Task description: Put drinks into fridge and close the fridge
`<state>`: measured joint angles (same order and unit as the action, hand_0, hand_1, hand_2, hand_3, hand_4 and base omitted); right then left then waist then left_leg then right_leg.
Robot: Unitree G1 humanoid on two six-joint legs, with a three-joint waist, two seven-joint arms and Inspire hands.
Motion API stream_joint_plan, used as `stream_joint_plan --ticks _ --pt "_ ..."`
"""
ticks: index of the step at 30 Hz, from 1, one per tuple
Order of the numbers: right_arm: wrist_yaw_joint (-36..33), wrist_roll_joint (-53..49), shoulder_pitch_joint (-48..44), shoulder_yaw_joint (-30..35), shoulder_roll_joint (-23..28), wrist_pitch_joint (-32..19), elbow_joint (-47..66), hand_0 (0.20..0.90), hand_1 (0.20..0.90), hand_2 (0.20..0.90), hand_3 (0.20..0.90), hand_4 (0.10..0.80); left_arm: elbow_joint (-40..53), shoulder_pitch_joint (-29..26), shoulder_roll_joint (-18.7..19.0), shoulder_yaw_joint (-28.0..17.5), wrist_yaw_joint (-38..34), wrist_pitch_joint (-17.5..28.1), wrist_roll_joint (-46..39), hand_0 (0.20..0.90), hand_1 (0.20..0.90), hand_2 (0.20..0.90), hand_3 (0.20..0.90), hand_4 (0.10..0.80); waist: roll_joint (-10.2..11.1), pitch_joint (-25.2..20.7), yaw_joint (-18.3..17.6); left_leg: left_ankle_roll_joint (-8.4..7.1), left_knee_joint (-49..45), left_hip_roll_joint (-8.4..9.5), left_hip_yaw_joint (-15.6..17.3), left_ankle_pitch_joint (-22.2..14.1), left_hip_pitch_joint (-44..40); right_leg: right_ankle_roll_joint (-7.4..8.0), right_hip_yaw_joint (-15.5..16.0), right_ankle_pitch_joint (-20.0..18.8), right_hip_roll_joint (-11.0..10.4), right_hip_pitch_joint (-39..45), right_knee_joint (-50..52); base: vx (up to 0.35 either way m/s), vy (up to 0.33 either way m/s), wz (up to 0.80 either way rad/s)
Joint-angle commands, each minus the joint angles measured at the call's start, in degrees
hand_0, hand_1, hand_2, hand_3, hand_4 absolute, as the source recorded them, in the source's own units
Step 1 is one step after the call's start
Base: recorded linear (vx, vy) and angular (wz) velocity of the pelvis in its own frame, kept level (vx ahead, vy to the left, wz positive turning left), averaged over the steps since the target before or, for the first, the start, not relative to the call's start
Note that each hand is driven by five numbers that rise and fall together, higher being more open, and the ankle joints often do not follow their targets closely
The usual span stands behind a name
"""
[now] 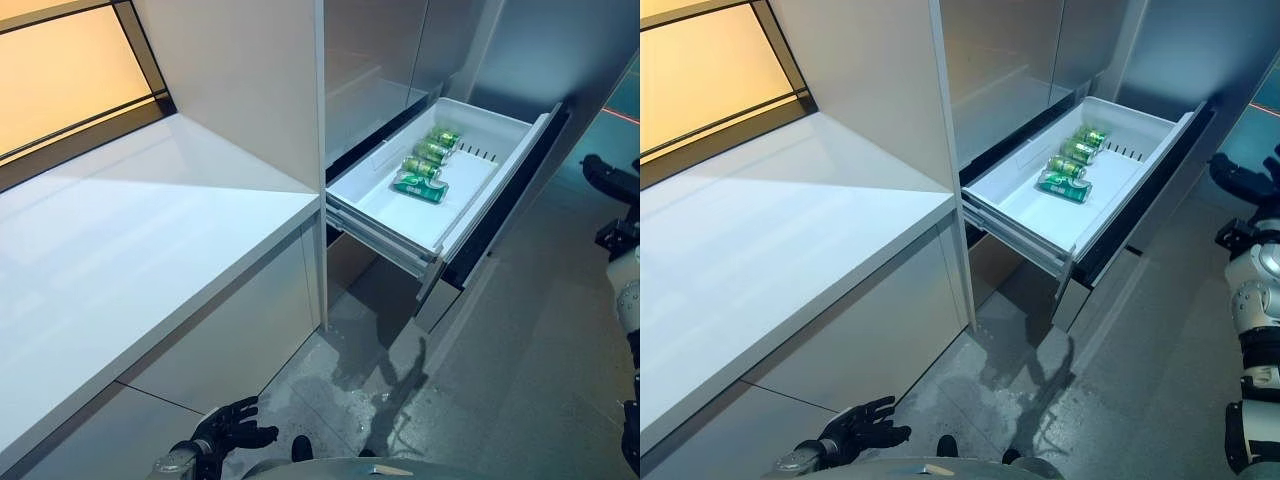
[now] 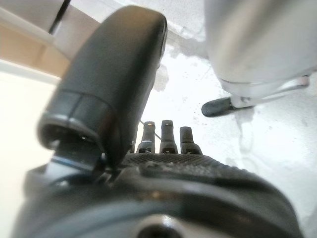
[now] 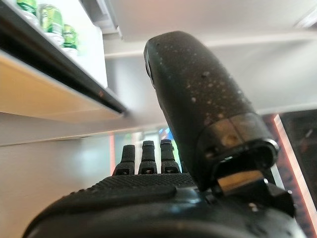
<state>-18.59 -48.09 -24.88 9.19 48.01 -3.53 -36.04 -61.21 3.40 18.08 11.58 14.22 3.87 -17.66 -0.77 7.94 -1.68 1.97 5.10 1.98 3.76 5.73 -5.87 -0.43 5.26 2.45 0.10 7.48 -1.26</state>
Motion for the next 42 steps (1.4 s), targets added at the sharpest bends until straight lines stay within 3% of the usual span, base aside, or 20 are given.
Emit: stream_joint_plan --ticks 1,14,25,30,37,42 --pt "0.77 -3.7 -2.47 4.13 0.85 -5.53 0.65 0.9 0.9 0.9 0.9 0.8 -3.89 -0.47 1.2 2.44 -0.22 1.15 2.16 0.9 0.9 0.9 0.9 0.8 1.52 -4.37 2.38 -0.24 -3.67 1.99 -0.15 -11.11 -0.78 3.15 1.76 3.2 -0.87 -3.43 4.34 0.059 -0.057 0.03" --pt "2.45 -7.7 -0.27 5.42 -3.46 -5.81 -3.38 0.9 0.9 0.9 0.9 0.8 -4.18 2.02 0.14 2.03 -0.28 2.68 1.6 0.9 0.9 0.9 0.9 0.8 0.83 -3.0 2.86 -0.58 -3.7 1.2 -0.36 -10.89 -0.66 2.16 2.73 4.13 -0.23 -3.15 4.6 0.051 -0.048 0.03" --pt "-2.95 -7.53 0.93 5.5 -5.78 -8.49 -4.69 0.9 0.9 0.9 0.9 0.8 -1.54 -0.22 0.75 3.24 -0.29 1.58 0.85 0.9 0.9 0.9 0.9 0.8 0.17 0.1 3.37 0.36 -9.99 1.38 -2.16 -12.83 1.48 0.69 4.66 7.37 -1.43 -5.21 12.49 0.032 -0.044 0.06" --pt "0.02 -7.91 0.18 4.54 -6.04 -7.74 -5.17 0.9 0.9 0.9 0.9 0.8 1.12 -0.25 -0.33 4.05 -0.32 1.42 -1.27 0.9 0.9 0.9 0.9 0.8 -0.36 2.94 3.97 0.31 -16.01 1.73 -2.74 -14.83 4.19 -0.47 5.66 8.83 -2.58 -6.74 16.74 0.064 0.012 0.11" --pt "7.15 -8.95 -5.07 0.9 -7.23 -10.11 -3.09 0.9 0.9 0.9 0.9 0.8 4.87 -2.09 -0.27 5.25 -2.78 1.09 -4.89 0.9 0.9 0.9 0.9 0.8 -0.93 9.59 5.6 1.38 -24.36 2.29 -4.5 -15.65 14.01 -2.38 5.86 11.08 -3.57 -16.28 27.4 -0.104 0.029 0.13" --pt "12.75 -9.09 -10.19 -3.15 -7.33 -9.59 -2.84 0.9 0.9 0.9 0.9 0.8 6.8 -1.58 -0.09 5.45 -3.58 1.83 -6.49 0.9 0.9 0.9 0.9 0.8 -1.61 13.35 7.5 2.23 -31.83 3.77 -5.4 -16.38 22.0 -3.81 6.71 12.42 -4.73 -23.74 35.83 -0.097 0.08 0.15"
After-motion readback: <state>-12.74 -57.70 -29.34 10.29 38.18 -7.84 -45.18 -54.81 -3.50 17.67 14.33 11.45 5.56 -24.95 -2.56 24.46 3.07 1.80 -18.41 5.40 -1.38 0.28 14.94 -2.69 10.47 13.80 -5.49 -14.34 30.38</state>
